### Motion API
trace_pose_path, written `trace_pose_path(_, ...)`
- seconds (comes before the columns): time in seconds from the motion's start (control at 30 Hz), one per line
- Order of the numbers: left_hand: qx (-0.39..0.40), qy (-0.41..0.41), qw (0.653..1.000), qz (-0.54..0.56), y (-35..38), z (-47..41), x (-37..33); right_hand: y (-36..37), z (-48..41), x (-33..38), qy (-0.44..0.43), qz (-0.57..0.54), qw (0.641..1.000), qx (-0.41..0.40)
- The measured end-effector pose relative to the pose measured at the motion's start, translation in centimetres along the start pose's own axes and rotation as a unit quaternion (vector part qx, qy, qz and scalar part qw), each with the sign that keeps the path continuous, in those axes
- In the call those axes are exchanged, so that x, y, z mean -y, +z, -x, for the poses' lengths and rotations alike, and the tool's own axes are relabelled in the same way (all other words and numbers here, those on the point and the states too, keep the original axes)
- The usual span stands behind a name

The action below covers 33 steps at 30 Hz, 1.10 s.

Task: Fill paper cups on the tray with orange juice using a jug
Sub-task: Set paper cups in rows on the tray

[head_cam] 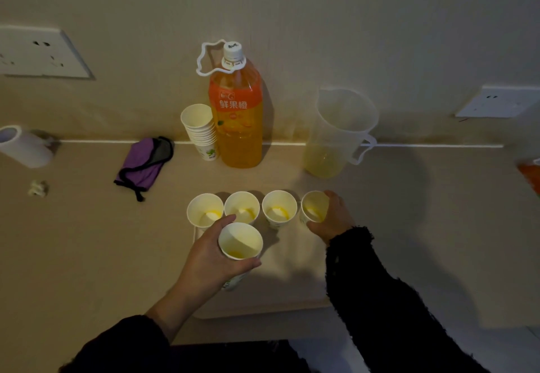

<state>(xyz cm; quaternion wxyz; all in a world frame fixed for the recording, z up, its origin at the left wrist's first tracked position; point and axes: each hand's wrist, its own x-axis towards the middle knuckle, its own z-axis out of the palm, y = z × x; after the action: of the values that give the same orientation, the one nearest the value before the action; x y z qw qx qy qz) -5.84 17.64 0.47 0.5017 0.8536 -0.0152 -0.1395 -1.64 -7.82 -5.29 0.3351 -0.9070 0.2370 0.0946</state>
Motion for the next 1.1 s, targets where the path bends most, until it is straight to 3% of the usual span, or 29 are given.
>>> trace_pose_path(0.27, 0.006, 0.008, 1.000, 0.005, 0.3, -0.3, -0.2, -0.2, 0.5, -0.9, -0.015, 0.016, 1.000, 0.022)
trace_pose_path(0.4, 0.017, 0.024, 0.999, 0.022, 0.3, -0.4, -1.1, -2.3, 1.4, -0.3, -0.051, 0.127, 0.990, -0.044)
trace_pose_path(0.5, 0.024, 0.033, 0.998, 0.038, 0.4, -0.8, -2.4, -5.3, 2.5, 2.1, -0.118, 0.117, 0.980, -0.106)
trace_pose_path(0.57, 0.021, 0.041, 0.998, 0.051, 0.4, -1.4, -3.4, -6.7, 3.6, 4.2, -0.173, 0.056, 0.982, -0.049)
trace_pose_path(0.67, 0.004, 0.051, 0.996, 0.070, 0.4, -2.1, -5.4, -7.2, 6.4, 7.3, -0.164, -0.127, 0.963, 0.174)
trace_pose_path(0.7, -0.003, 0.056, 0.995, 0.080, 0.3, -2.3, -6.2, -6.8, 7.0, 7.9, -0.168, -0.146, 0.953, 0.204)
trace_pose_path(0.93, 0.001, 0.072, 0.990, 0.123, 0.0, -2.9, -8.7, -4.0, 8.5, 9.0, -0.181, -0.239, 0.950, 0.087)
trace_pose_path(1.1, 0.038, 0.065, 0.990, 0.120, -0.1, -2.6, -7.6, -4.1, 8.4, 9.0, -0.202, -0.213, 0.954, 0.055)
